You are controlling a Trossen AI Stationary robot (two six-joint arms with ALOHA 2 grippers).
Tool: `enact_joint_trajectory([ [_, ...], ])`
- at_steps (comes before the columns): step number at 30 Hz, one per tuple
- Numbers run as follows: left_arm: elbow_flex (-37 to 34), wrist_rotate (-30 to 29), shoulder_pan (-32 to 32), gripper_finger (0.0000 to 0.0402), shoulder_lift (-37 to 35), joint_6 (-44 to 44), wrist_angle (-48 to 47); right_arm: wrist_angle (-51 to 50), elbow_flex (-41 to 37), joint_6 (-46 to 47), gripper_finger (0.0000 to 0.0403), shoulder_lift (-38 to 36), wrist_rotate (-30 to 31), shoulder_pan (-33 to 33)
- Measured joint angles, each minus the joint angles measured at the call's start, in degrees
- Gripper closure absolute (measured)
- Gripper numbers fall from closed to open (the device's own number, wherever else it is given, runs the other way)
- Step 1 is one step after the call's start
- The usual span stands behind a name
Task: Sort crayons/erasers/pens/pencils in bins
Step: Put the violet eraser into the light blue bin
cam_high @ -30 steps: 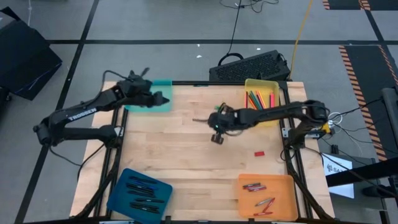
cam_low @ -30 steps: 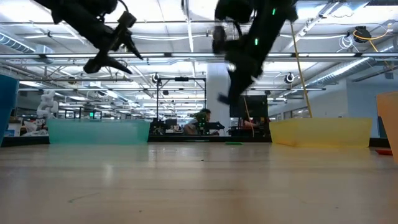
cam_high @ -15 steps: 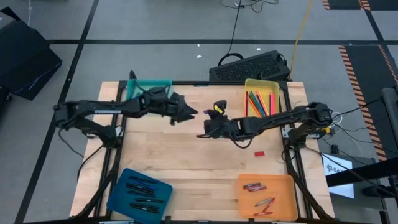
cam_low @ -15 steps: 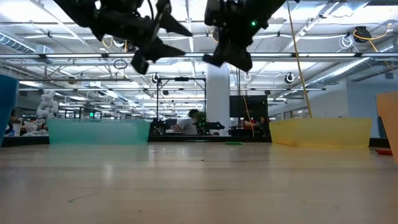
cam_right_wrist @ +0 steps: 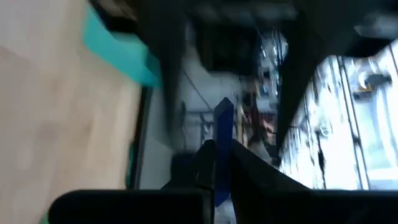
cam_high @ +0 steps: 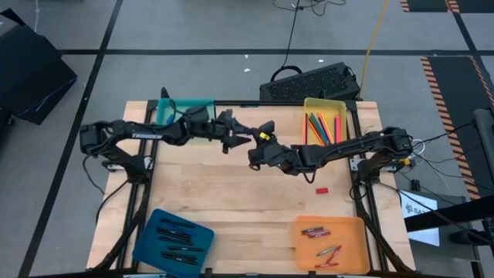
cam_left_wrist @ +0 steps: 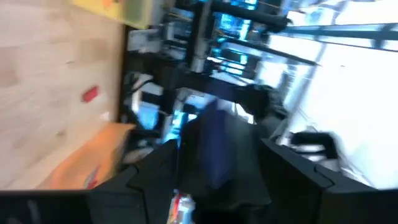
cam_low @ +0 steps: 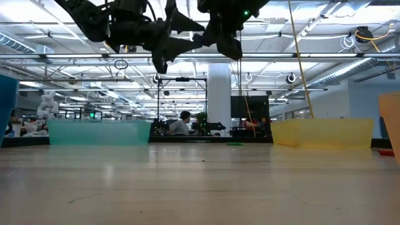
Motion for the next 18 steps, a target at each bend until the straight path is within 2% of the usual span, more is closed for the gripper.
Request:
enact_joint_trajectory([
  [5,0.0,3.0,1.1,0.0179,-0.1,-0.6,0.2,0.9,0.0,-4.9,0.0387,0.0,-3.5,0.6],
  [9,0.0,5.1,1.2,0.0184,-0.1,-0.4,0.2,0.7,0.0,-5.6,0.0387,0.0,-3.7,0.4],
  [18,0.0,8.1,1.2,0.028,-0.1,0.9,1.8,0.7,0.0,-5.6,0.0387,0.0,-2.1,-0.8],
])
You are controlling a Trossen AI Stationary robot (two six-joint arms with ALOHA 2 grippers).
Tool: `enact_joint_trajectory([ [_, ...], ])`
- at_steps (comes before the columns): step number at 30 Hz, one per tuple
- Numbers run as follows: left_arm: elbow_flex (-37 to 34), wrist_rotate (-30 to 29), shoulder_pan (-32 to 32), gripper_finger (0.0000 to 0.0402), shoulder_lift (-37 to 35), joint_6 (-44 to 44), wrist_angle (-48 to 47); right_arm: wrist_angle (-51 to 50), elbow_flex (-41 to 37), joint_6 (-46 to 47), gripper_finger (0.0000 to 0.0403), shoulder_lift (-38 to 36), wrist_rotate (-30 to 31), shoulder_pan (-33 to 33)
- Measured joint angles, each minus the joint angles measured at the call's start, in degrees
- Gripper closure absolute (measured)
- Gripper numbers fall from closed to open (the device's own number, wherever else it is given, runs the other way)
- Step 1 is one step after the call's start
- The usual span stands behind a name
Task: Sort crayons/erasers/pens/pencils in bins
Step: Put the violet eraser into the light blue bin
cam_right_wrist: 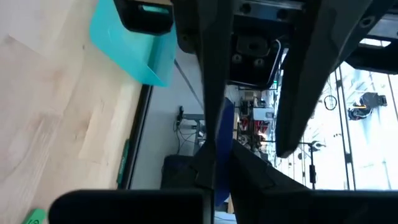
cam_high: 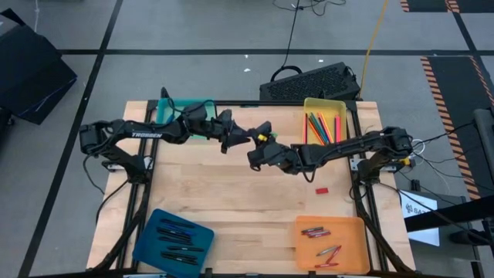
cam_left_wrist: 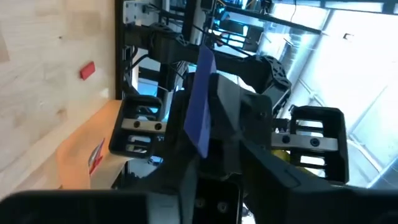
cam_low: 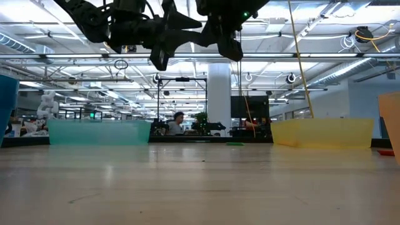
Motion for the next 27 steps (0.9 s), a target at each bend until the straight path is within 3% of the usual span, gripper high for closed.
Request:
enact_joint_trajectory([
  [8,0.0,1.1,0.2,0.0339,0.0,1.9,0.0,0.0,0.0,3.4,0.0387,0.0,0.4,0.9],
  [14,0.0,1.5,0.3,0.0351,-0.1,3.1,0.0,0.0,0.0,7.4,0.0387,-0.1,0.6,1.6],
  [19,0.0,3.1,0.6,0.0327,-0.8,4.6,0.3,0.0,0.0,11.2,0.0387,-0.2,0.8,2.4],
  [27,0.0,4.3,0.8,0.0256,-0.8,3.5,0.0,2.7,0.0,9.9,0.0387,-0.2,2.4,3.7],
])
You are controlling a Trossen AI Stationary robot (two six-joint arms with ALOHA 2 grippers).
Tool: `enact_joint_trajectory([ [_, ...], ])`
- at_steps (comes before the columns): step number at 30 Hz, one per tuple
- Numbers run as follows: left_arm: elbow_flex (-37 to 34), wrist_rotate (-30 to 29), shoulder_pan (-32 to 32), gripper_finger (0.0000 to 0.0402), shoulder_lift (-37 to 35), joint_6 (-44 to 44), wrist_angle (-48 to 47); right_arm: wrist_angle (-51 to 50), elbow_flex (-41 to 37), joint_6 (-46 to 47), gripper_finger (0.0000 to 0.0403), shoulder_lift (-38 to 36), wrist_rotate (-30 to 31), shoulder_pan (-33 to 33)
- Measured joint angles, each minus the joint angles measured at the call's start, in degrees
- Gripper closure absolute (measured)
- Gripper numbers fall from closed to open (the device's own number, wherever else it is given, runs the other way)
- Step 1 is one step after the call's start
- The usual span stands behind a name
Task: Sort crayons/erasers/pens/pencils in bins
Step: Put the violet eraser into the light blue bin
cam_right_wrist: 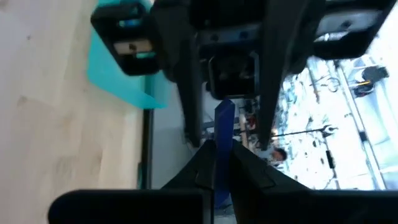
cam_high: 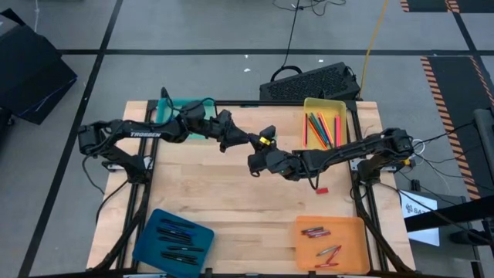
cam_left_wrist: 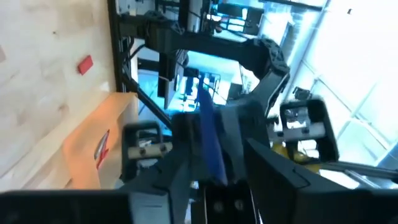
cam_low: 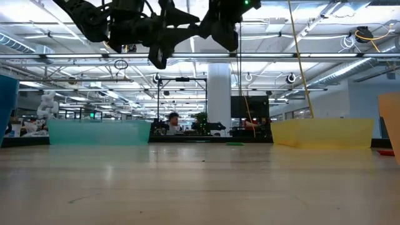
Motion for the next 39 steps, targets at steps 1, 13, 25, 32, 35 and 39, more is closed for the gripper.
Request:
enact_joint_trajectory([
  [1,0.0,-0.2,0.1,0.0249,0.0,-0.1,0.0,0.8,0.0,-0.8,0.0387,0.0,0.3,0.2],
  [13,0.0,2.2,1.6,0.0278,0.0,-1.5,0.2,2.9,0.0,-2.1,0.0387,0.0,2.2,-0.5],
  [25,0.0,2.1,1.6,0.0333,0.0,-1.7,0.6,2.4,0.0,-2.8,0.0387,0.0,1.1,-0.8],
  [32,0.0,1.9,1.6,0.032,0.0,-2.7,0.4,2.7,0.0,-3.9,0.0387,0.0,0.4,-0.8],
  [35,0.0,1.9,1.6,0.0329,0.0,-2.6,0.4,2.7,0.0,-3.9,0.0387,0.0,0.4,-0.8],
  [39,0.0,1.9,1.6,0.0372,0.0,-1.5,0.7,2.6,0.0,-3.9,0.0387,0.0,0.4,-0.8],
])
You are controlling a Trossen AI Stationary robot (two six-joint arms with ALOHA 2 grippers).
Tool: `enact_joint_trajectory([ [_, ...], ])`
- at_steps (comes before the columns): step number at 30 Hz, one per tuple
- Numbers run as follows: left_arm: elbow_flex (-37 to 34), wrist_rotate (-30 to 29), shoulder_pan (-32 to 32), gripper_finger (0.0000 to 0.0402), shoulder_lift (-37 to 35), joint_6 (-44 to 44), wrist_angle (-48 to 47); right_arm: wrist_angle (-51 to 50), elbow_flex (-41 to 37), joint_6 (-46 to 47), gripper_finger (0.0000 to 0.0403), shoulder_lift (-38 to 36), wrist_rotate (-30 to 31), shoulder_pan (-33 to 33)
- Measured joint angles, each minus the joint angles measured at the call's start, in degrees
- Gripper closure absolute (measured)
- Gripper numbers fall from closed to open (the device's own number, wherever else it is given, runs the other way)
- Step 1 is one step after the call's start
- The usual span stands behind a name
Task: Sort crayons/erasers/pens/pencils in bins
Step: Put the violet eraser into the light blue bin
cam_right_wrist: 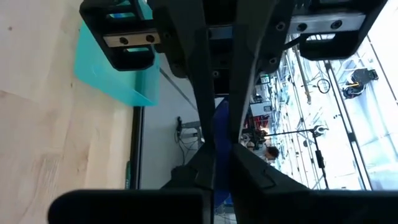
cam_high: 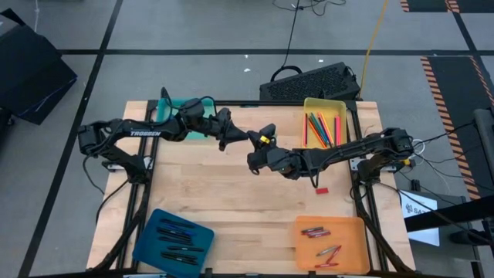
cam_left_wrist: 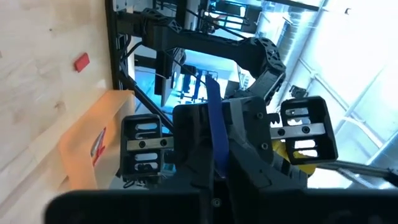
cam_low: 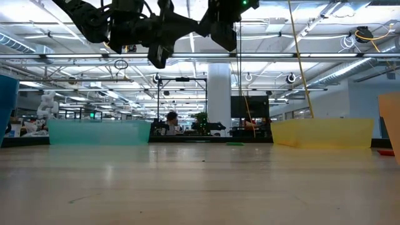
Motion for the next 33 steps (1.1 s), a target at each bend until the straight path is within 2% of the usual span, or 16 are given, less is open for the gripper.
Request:
enact_joint_trajectory([
  [2,0.0,0.0,0.0,0.0386,0.0,1.2,0.2,0.0,0.0,0.0,0.0383,0.0,0.0,0.0],
  [7,0.0,-0.2,0.0,0.0383,0.0,2.4,0.1,-0.1,0.0,0.3,0.0357,0.0,0.0,0.0],
  [12,0.0,-1.3,0.0,0.0386,-0.1,4.3,0.2,0.6,0.0,0.0,0.0317,0.0,0.0,0.5],
  [17,0.0,-3.3,0.9,0.0386,-3.1,7.5,-1.5,4.8,0.0,-1.8,0.0265,-0.2,0.4,1.9],
  [20,0.0,-5.0,3.7,0.0386,-6.5,11.7,-6.3,7.9,0.0,-1.0,0.0233,-0.5,0.5,2.3],
  [24,0.0,-8.6,9.7,0.0386,-12.6,23.4,-21.2,8.9,0.0,4.1,0.0201,-1.1,3.0,2.2],
  [26,0.0,-13.1,13.3,0.0386,-15.8,31.5,-30.8,8.8,0.0,8.4,0.0189,-1.1,3.5,1.7],
  [28,0.0,-20.8,16.4,0.0386,-18.9,41.0,-41.8,8.6,0.0,12.9,0.0182,-1.1,3.5,1.3],
  [31,0.0,-38.8,19.5,0.0386,-22.2,54.3,-58.1,6.8,0.0,20.8,0.0179,-1.1,3.2,0.6],
  [33,0.0,-51.0,20.6,0.0386,-22.7,59.9,-66.6,3.7,0.0,27.1,0.0181,-1.1,3.0,-0.1],
])
